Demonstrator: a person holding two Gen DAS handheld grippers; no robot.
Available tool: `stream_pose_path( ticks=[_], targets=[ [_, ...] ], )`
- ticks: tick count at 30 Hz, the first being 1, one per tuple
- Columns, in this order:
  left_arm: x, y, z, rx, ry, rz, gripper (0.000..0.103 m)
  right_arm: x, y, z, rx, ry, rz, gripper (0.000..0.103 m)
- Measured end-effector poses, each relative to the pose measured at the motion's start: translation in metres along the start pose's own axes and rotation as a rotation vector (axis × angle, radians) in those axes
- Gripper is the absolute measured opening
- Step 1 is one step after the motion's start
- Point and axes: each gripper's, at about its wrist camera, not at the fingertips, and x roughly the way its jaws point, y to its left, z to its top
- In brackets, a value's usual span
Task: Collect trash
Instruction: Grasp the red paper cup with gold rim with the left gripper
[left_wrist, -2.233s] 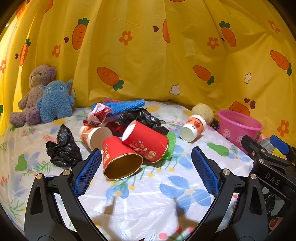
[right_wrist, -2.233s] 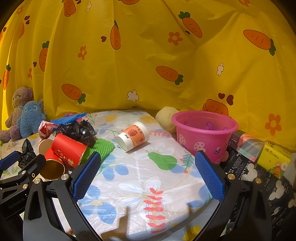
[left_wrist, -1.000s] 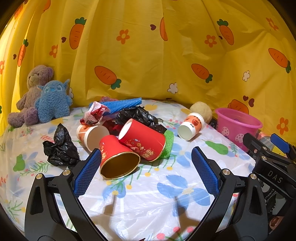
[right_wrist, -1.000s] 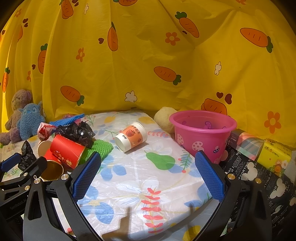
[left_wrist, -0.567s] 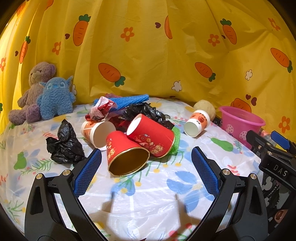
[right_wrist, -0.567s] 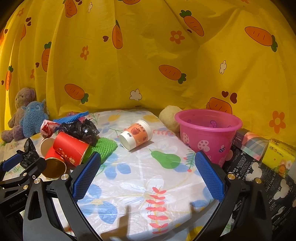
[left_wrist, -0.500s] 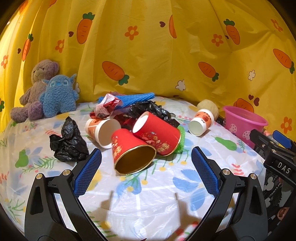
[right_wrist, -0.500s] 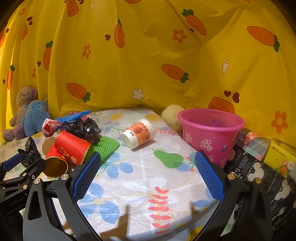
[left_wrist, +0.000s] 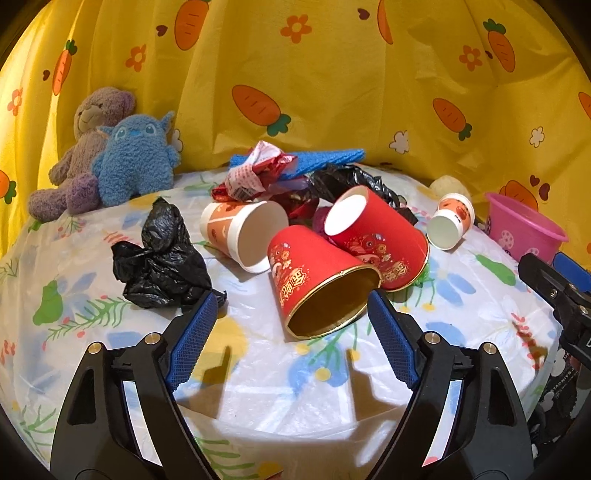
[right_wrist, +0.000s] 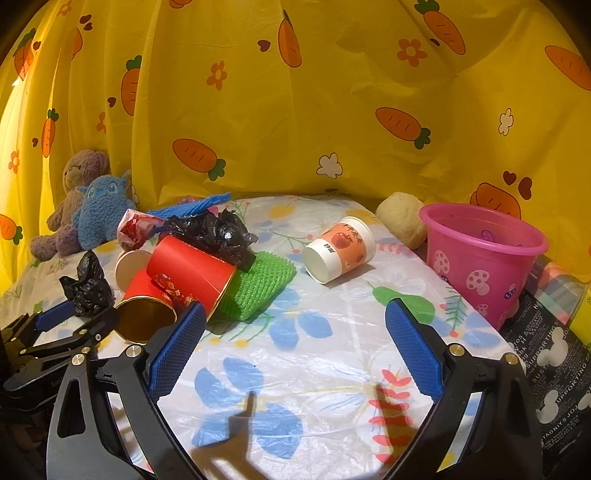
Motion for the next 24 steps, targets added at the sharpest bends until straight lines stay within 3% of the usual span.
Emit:
stream_pose_path(
  ticks=[5,8,14,21,24],
  targets=[
    [0.023,0.001,0.005,-0.011,0.074,-0.005,0.056,0.018,0.009,0.001,-0.015,0.043,0.044,0.089],
    [0.032,0.001,0.006,-0.009,0.099,-0.010,0.043,0.032,0.014,0.002,-0.023,0.070,0.062,0.079],
    [0.042,0.003,0.004,-0.018,0.149,-0.054,0.023,0.064,0.021,0.002,0.012,0.158,0.159,0.070],
    [0.042,0.005,0.005,-0.020,0.156,-0.090,0.005,0.087,0.027,0.007,0.046,0.224,0.250,0.057],
    [0.039,0.009,0.007,-0.022,0.144,-0.088,0.003,0.095,0.025,0.007,0.072,0.257,0.288,0.056]
  ],
)
